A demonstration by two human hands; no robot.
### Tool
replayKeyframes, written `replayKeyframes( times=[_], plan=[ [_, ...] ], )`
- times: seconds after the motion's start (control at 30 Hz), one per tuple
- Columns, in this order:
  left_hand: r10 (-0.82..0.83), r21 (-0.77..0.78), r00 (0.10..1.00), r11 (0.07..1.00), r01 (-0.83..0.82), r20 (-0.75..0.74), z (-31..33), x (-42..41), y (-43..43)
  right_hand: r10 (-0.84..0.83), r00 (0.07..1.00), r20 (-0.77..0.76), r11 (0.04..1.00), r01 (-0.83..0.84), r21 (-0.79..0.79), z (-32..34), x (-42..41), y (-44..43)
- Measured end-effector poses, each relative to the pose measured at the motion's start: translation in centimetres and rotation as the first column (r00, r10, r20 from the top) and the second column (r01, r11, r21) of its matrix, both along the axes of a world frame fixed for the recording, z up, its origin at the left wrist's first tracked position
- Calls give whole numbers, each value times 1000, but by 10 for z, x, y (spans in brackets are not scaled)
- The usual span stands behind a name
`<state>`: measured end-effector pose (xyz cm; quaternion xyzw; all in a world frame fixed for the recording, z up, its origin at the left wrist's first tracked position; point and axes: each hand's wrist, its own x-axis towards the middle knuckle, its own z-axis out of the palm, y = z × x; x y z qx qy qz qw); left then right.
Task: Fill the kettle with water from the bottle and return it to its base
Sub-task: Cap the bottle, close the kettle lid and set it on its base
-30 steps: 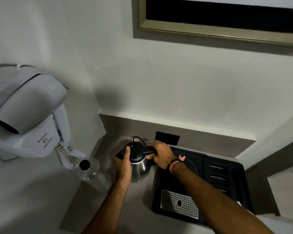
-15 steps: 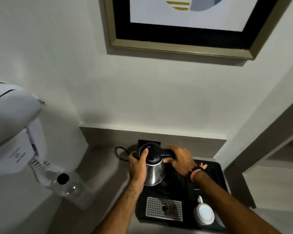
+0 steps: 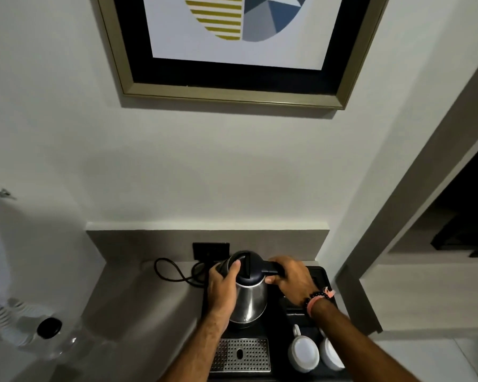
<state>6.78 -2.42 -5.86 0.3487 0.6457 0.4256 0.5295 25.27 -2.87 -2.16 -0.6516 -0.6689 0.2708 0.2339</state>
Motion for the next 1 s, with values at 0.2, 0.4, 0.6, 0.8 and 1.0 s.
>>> replayKeyframes(
  times=[0.2, 0.4, 0.6, 0.8, 1.0],
  plan=[
    [-1, -20, 1000, 1000, 1, -23, -5, -8, -8, 10, 1000, -12, 1000, -11, -20, -3, -6, -2],
    [-17, -16, 999, 1000, 17, -28, -4, -9, -7, 13, 1000, -20, 1000, -13, -25, -3, -6, -1],
    [-72, 26, 988, 997, 76, -136, 8, -17, -9, -37, 993, 111, 997, 30, 66, -11, -3, -17],
    [-130, 180, 838, 948, 261, -531, 31, -43, 4, -136, 953, 272, 967, 68, 245, -18, -7, -49],
    [-133, 209, 623, 871, 444, -771, 46, -54, 15, -228, 970, 87, 955, 205, 216, -18, -16, -48]
  ],
)
